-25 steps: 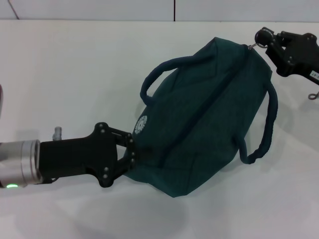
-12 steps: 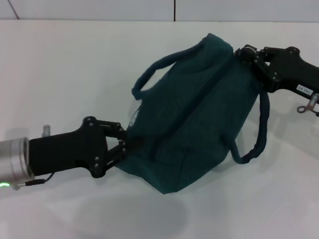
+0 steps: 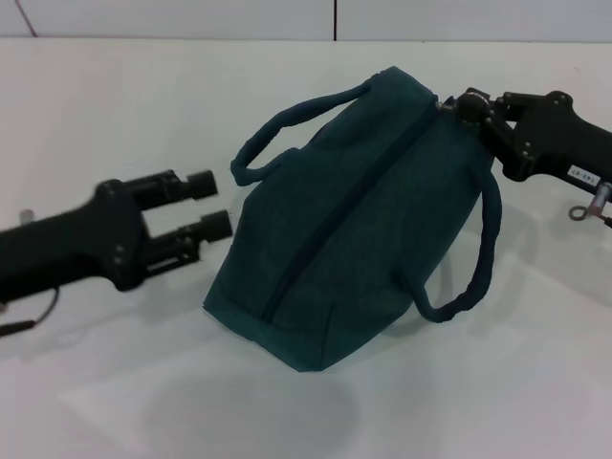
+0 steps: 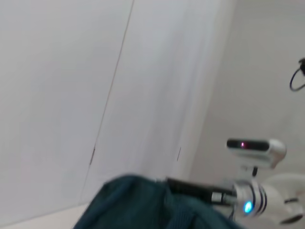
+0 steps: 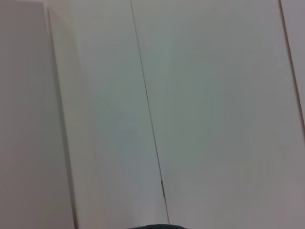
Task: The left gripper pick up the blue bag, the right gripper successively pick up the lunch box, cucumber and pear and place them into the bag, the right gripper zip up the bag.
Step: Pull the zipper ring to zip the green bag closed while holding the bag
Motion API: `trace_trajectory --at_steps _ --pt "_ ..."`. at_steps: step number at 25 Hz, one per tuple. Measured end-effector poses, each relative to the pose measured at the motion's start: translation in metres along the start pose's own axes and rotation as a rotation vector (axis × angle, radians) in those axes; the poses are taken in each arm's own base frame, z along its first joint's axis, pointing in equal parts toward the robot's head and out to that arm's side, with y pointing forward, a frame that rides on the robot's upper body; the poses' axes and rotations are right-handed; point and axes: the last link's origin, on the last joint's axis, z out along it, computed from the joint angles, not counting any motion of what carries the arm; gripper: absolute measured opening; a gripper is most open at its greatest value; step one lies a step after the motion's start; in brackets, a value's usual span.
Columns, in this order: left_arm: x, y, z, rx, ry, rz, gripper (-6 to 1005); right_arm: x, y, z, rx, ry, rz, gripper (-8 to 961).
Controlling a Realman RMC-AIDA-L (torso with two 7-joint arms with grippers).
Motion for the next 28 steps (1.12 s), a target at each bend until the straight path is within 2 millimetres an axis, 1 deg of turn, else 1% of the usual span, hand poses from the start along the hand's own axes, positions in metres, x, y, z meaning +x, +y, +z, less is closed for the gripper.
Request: trace_trajectory --at_steps 1,2,3,5,7,12,16,19,28 --pt "0.006 0.0 -0.002 -0.005 0.003 -0.012 392 0.0 0.0 0.0 -0.001 -0.001 0.0 15" --pt "0.006 0.0 -0.002 -0.005 0.003 -0.012 440 0.0 0.0 0.0 -0.001 -0.001 -0.001 15" --pt "0.021 -0.004 -0.001 -0.022 -0.012 -0.066 488 0.0 0.0 0.0 -0.002 -0.002 -0.001 15" --pt "0.029 -0.006 0.003 -0.035 -0.032 -0.086 546 0.0 0.001 -0.001 -0.004 -0.004 -0.002 15" --pt "0.039 -0.01 0.011 -0.053 -0.073 -0.113 605 0.0 0.002 -0.001 -0.006 -0.005 -0.001 15" --pt "0.061 -0.021 0.038 -0.09 -0.182 -0.222 743 0.001 0.003 -0.003 -0.006 -0.007 0.001 15" --pt "0.073 -0.032 0.055 -0.051 -0.293 -0.3 742 0.002 0.003 -0.004 -0.004 -0.006 -0.003 15" --pt "0.078 -0.035 0.065 -0.014 -0.351 -0.323 741 0.004 0.003 -0.005 -0.001 -0.004 0.0 15" --pt "0.076 -0.031 0.088 -0.039 -0.482 -0.387 738 0.005 0.003 -0.007 0.006 -0.005 0.004 16"
